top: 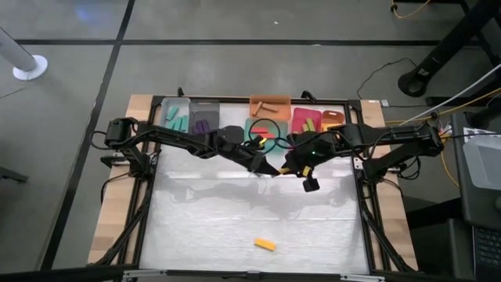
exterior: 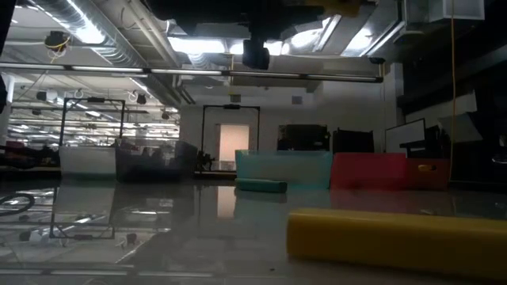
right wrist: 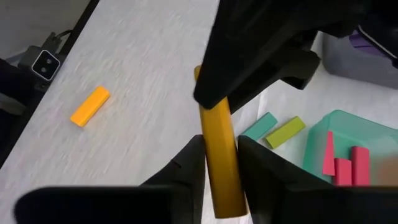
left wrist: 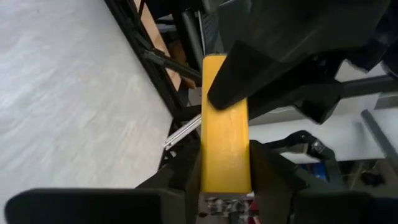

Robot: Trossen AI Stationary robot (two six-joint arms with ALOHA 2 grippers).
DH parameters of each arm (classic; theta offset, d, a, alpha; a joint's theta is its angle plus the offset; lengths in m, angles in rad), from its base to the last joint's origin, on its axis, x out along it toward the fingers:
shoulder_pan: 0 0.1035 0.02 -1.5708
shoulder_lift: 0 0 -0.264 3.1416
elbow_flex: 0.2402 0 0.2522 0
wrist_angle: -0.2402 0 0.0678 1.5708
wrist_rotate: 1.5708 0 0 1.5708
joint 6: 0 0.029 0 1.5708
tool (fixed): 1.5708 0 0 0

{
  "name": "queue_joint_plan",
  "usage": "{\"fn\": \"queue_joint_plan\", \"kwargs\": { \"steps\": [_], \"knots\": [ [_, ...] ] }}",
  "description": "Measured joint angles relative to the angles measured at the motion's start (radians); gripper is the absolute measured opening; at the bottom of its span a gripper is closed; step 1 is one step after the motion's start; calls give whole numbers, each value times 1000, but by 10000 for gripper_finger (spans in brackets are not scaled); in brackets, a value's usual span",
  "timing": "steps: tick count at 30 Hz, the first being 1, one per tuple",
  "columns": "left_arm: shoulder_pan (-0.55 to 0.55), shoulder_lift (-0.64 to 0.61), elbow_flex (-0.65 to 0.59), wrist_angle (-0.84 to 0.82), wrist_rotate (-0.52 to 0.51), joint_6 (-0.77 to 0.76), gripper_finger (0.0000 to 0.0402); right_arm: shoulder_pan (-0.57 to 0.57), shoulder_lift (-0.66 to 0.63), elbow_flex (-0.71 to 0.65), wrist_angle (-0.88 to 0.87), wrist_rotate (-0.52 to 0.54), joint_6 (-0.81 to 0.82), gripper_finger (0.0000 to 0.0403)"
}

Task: Sort blocks
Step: Put the left yellow block into the right orange bin

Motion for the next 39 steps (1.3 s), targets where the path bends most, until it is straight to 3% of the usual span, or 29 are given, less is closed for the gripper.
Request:
{"fn": "queue_joint_plan", "kwargs": {
  "steps": [4,7,12,18,27,33,39],
  "knots": [
    [0,0,0,0,0,-23,102,1,0,0,-7,3,-4,56],
    [0,0,0,-12,-2,2,104,1,2,0,-7,3,-1,56],
    [0,0,0,-17,-18,144,130,-1,2,-1,-4,-8,10,56],
    [4,-2,3,-48,-126,341,182,-3,4,-2,-85,13,10,62],
    [72,-2,3,-91,-129,654,187,-19,4,-2,-356,219,7,62],
    [110,-2,3,-223,-126,733,183,-145,3,-2,-543,328,6,62],
    [108,-2,3,-354,-123,852,183,-373,2,-17,-577,342,-28,64]
  ]
}}
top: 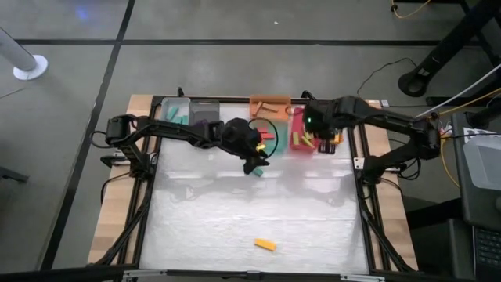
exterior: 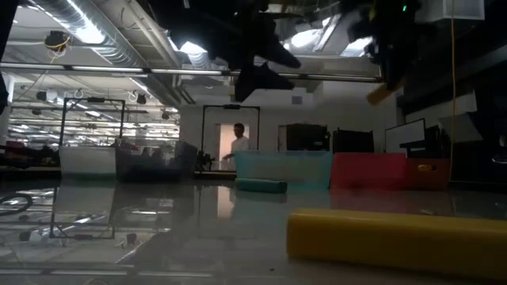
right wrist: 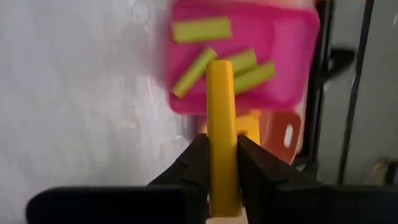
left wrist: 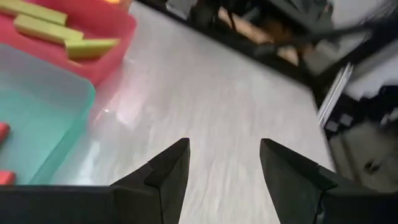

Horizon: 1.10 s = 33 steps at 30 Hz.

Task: Sort blocks
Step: Put the left yellow block into the right orange bin

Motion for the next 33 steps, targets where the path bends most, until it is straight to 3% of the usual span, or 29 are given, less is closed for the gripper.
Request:
{"fn": "queue_joint_plan", "kwargs": {
  "steps": [7,12,22,28,33],
  "knots": [
    [-33,0,-1,-132,-6,210,182,-270,0,-110,67,-54,-14,65],
    [-47,11,-1,-152,-58,298,182,-388,0,-186,136,-105,-13,66],
    [-51,82,-1,-155,-68,307,182,-502,0,-281,217,-113,-17,66],
    [-51,119,-1,-154,-70,464,182,-535,0,-321,281,-112,-18,79],
    [-51,156,-2,-154,-78,585,182,-532,0,-341,331,-27,-19,98]
  ]
}}
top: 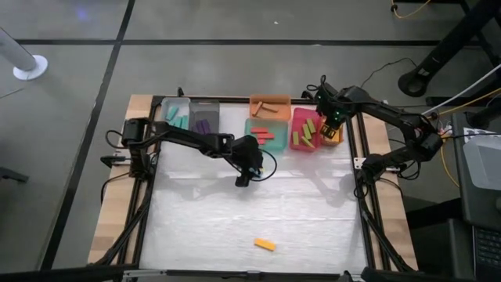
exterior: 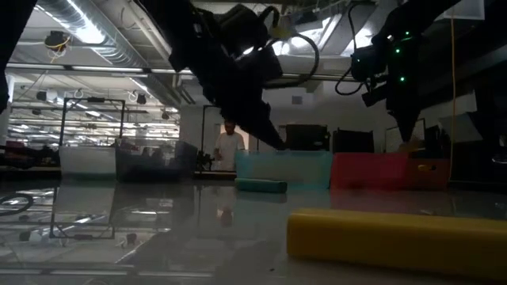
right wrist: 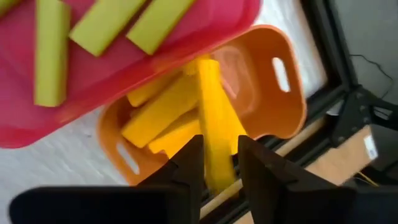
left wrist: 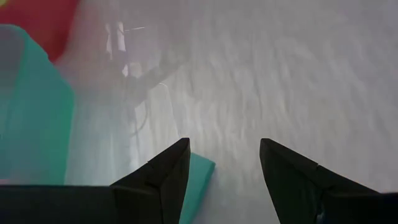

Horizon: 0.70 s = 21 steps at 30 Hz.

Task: Sort blocks
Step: Put the left yellow block into the right orange bin, then put the light blue block into the transparent bin

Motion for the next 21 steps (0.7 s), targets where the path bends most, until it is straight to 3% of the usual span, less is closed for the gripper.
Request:
{"fn": "queue_joint_plan", "kwargs": {
  "steps": [12,21],
  "knots": [
    [3,45,-6,-1,-30,211,182,0,2,0,14,9,0,136],
    [14,105,-7,38,-52,314,182,0,2,0,17,-12,1,140]
  ]
}}
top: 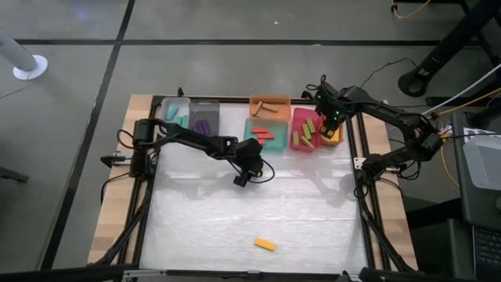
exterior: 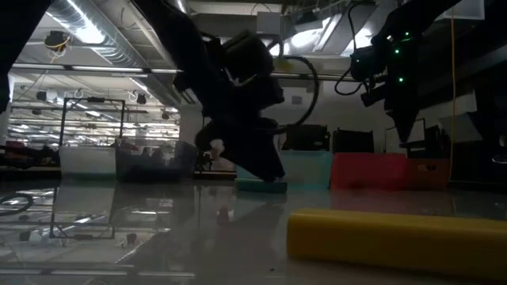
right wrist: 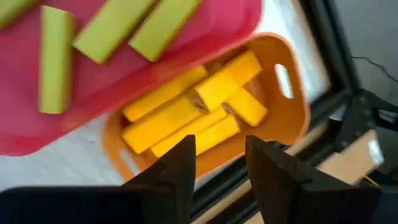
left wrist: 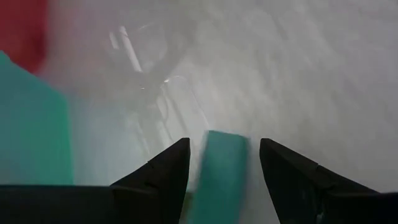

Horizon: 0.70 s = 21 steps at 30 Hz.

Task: Sort blocks
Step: Put the light blue block into the transparent bin

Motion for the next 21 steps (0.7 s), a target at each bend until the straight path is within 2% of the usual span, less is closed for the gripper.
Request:
{"fn": "queue_joint_plan", "kwargs": {
  "steps": [8,11,16,21],
  "knots": [
    [16,45,3,-5,-10,8,179,10,0,0,-4,-111,26,140],
    [12,46,4,-13,-10,27,156,39,-5,0,-6,-110,53,140],
    [2,46,4,-26,-5,12,84,123,-14,40,-8,-110,62,140],
    [-8,42,19,-41,-8,-79,82,230,-14,118,-4,-110,107,140]
  ]
}}
